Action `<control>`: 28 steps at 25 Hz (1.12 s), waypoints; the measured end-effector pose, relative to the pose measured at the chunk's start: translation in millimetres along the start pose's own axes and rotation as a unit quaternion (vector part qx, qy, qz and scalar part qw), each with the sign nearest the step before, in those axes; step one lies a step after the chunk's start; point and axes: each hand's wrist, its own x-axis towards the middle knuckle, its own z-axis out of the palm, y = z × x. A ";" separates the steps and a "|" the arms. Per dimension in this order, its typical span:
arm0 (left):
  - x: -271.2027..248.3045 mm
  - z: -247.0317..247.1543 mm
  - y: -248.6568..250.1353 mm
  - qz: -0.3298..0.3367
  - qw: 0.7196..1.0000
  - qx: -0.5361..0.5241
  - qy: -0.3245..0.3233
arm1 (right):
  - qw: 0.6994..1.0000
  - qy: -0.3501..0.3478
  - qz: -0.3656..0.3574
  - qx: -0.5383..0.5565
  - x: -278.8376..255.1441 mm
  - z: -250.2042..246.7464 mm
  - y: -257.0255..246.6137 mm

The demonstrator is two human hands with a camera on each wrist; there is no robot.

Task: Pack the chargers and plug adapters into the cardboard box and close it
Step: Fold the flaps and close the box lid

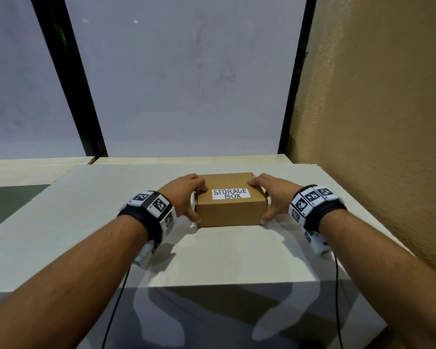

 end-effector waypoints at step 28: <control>-12.5 -15.8 13.5 -0.033 0.998 -0.034 -0.039 | 0.999 -0.001 0.018 -0.029 -20.0 -3.5 -10.9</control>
